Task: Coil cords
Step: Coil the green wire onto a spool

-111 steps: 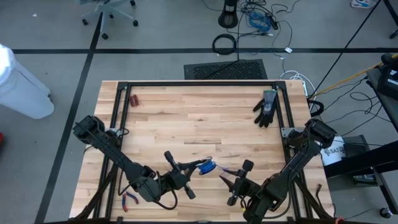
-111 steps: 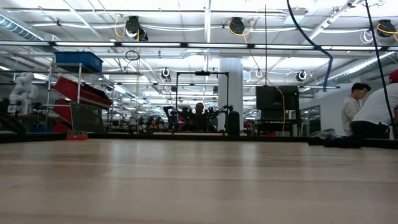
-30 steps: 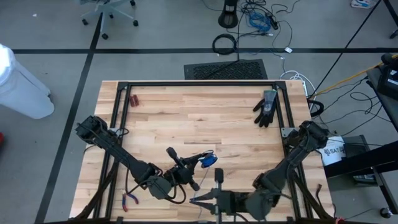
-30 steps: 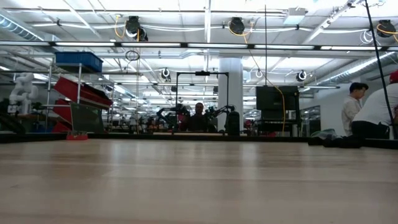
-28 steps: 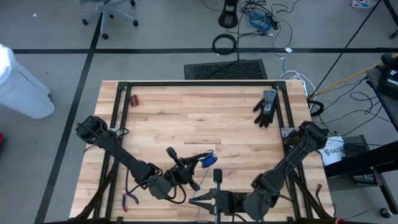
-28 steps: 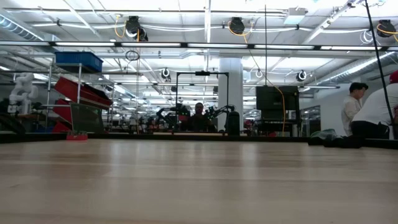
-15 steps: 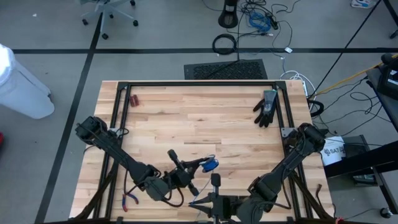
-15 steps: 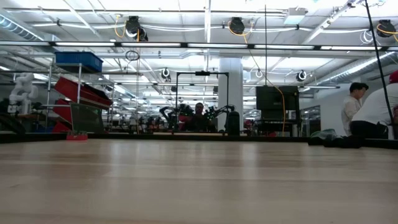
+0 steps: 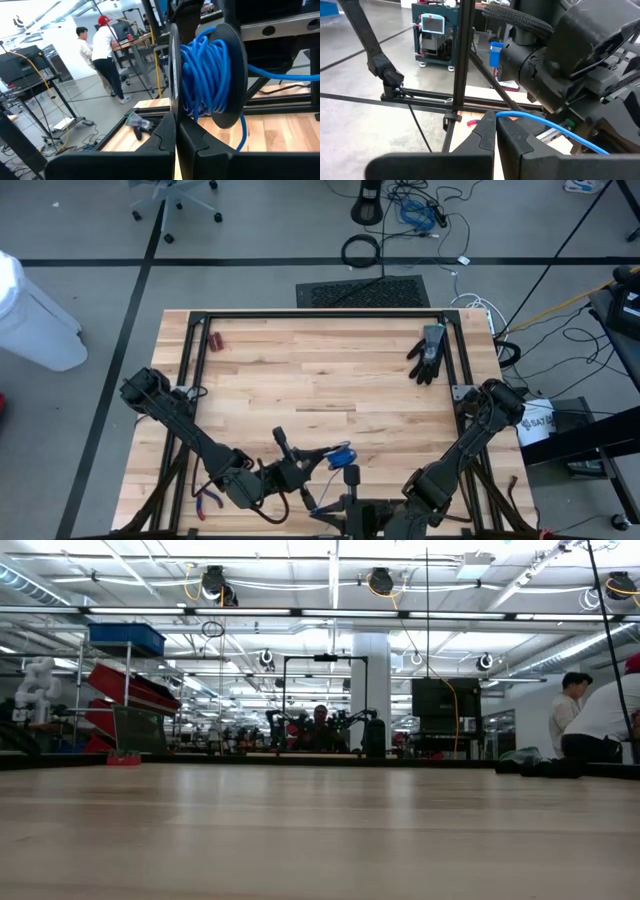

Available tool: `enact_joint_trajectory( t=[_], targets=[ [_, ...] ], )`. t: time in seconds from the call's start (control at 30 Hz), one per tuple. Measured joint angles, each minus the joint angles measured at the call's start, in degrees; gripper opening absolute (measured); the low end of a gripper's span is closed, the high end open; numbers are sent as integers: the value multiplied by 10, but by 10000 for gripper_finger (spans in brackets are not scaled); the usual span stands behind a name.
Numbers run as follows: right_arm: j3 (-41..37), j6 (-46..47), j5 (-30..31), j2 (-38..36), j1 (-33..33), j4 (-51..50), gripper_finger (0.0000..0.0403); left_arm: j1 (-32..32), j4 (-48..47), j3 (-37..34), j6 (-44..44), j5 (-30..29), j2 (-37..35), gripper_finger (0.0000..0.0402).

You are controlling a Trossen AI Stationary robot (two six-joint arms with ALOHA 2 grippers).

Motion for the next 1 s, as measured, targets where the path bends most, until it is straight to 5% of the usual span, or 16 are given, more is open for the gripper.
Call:
enact_joint_trajectory(
  t=[0.5, 1.0],
  targets=[
    [-1, -55, 93, 1, 30, 3, 0, -6, 9, 3, -37, 20, -5, 0],
    [-1, -62, 120, 0, 64, 8, 0, -5, 5, 2, -30, 11, -5, 0]
  ],
)
